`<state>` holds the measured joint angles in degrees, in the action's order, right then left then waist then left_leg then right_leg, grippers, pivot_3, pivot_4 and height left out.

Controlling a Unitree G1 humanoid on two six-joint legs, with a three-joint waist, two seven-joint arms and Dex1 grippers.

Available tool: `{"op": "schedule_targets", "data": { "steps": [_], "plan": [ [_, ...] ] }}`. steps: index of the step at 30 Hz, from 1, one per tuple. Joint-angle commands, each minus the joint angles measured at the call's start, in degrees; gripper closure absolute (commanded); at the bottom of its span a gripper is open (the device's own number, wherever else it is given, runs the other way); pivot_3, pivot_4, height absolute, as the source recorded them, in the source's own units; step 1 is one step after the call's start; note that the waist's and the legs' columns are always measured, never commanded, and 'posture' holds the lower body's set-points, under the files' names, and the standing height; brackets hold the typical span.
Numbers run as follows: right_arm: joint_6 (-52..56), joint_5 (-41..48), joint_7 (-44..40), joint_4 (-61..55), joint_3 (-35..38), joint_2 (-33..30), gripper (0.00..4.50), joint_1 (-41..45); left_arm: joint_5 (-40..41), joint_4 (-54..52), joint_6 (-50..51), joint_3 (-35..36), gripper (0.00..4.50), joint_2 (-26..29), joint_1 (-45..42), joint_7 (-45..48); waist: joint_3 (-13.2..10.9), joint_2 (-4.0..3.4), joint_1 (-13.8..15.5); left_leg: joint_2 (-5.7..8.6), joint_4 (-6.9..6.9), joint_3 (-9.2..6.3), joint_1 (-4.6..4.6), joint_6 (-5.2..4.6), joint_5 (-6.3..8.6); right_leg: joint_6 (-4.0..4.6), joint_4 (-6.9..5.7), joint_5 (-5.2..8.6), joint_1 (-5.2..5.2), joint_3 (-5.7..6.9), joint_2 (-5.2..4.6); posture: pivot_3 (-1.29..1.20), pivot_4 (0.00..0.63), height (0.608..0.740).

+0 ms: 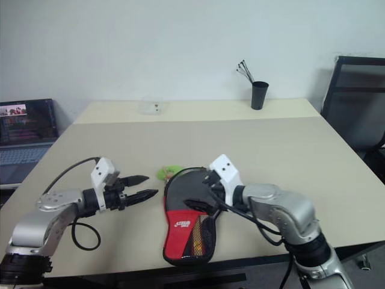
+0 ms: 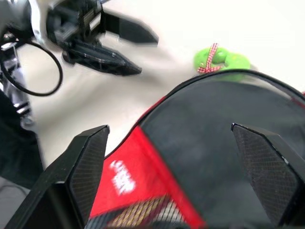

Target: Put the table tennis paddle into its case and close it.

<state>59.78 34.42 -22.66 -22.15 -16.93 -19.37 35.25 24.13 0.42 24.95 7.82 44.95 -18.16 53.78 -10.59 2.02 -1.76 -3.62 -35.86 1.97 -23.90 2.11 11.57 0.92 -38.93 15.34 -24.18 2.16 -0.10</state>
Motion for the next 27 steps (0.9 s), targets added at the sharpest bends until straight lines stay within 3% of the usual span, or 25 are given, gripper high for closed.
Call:
{"op": "schedule_targets", "data": {
  "steps": [1,12,20,26,27],
  "plan": [
    [-6.68,-5.67,-0.70,3.99,-3.53,2.41,0.00,1.54,-3.22,4.02,-2.70,0.16,0.02,-0.92,-3.40,-3.20,0.00,0.00,0.05,0.00,0.00,0.00,-0.02,0.00,0.00,0.00,0.00,0.00,-0.01,0.01,0.00,0.00,0.150,0.740],
    [-10.46,-12.02,-2.56,7.68,-5.39,5.50,0.00,0.31,-9.61,25.55,-0.70,-4.10,0.02,-9.36,-19.90,-11.08,0.05,0.11,0.39,0.08,-0.14,0.01,-0.07,0.01,0.00,-0.02,-0.06,-0.02,0.03,0.10,-0.02,0.00,0.150,0.740],
    [-11.06,-14.49,-2.70,8.36,-5.05,7.35,0.00,-0.42,-15.55,40.77,-4.19,-9.37,0.02,-13.01,-27.13,-8.04,0.06,0.11,0.15,0.05,-0.14,0.07,-0.07,0.01,0.00,-0.01,-0.06,-0.02,0.02,0.07,0.01,0.00,0.150,0.740],
    [-11.20,-15.75,-2.67,8.44,-4.55,8.32,0.00,-0.83,-17.35,45.53,-6.06,-10.18,0.02,-14.25,-29.25,-5.95,0.07,0.12,0.27,0.07,-0.18,0.05,-0.03,0.02,-0.01,-0.01,-0.10,-0.02,0.07,0.11,0.01,0.00,0.150,0.740],
    [-11.22,-15.87,-2.61,8.49,-4.47,8.49,0.00,-0.89,-17.48,45.83,-6.25,-10.15,0.18,-14.43,-29.41,-5.88,0.07,0.13,0.30,0.08,-0.18,0.04,-0.03,0.02,-0.01,-0.01,-0.10,-0.02,0.08,0.11,0.01,0.00,0.150,0.740]
  ]
}}
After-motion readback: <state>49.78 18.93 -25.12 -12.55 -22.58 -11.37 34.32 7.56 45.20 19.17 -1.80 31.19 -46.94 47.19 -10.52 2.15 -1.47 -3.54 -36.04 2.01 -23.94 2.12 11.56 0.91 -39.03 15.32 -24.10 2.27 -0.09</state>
